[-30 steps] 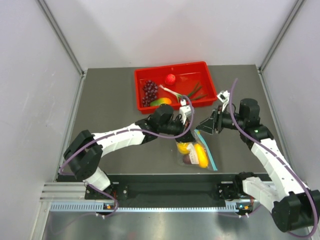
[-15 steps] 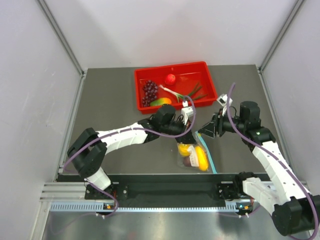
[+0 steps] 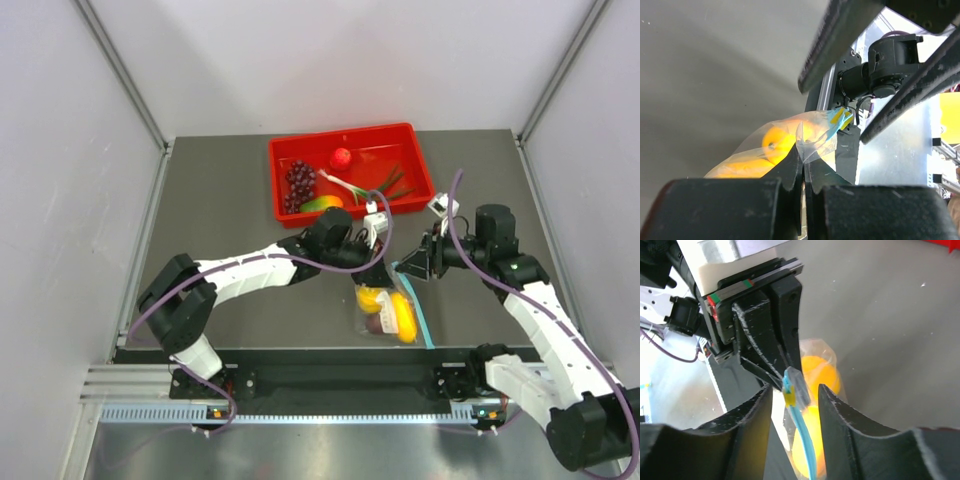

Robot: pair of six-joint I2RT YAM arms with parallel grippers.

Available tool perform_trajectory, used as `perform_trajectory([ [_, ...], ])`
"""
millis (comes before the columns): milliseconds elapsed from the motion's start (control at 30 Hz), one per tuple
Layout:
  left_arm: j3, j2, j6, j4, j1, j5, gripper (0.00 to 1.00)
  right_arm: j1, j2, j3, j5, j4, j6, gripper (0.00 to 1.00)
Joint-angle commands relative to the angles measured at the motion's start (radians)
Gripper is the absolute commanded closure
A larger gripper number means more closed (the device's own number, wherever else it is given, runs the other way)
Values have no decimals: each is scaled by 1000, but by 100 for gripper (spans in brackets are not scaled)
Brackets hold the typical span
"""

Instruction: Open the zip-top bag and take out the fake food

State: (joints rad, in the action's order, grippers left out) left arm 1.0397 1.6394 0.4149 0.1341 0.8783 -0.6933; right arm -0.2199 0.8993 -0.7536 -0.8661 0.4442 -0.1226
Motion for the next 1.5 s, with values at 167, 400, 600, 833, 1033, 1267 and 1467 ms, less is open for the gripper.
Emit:
perform_trajectory([
  [167,51,7,1,24,-4,-29,100,-41,19,-16,-8,-15,28,73],
  [400,56,-4,-10,-1,-4,-26,86,-44,16,-9,18,-18,28,100],
  [600,72,-72,-73,-96,-10,3,41,-42,18,-10,10,-18,28,100],
  [833,91,-73,-94,-93,-29,-2,40,-42,24,-13,-11,-19,15,100],
  [1033,120,-32,-103,-71,-39,0,40,-42,27,-21,-33,-19,8,100],
  [1267,129,2,-67,-28,-39,-63,69,-42,30,-23,-31,-28,-6,100],
  [1467,120,2,-57,-30,-39,-86,100,-44,41,-16,-13,-38,-14,100],
])
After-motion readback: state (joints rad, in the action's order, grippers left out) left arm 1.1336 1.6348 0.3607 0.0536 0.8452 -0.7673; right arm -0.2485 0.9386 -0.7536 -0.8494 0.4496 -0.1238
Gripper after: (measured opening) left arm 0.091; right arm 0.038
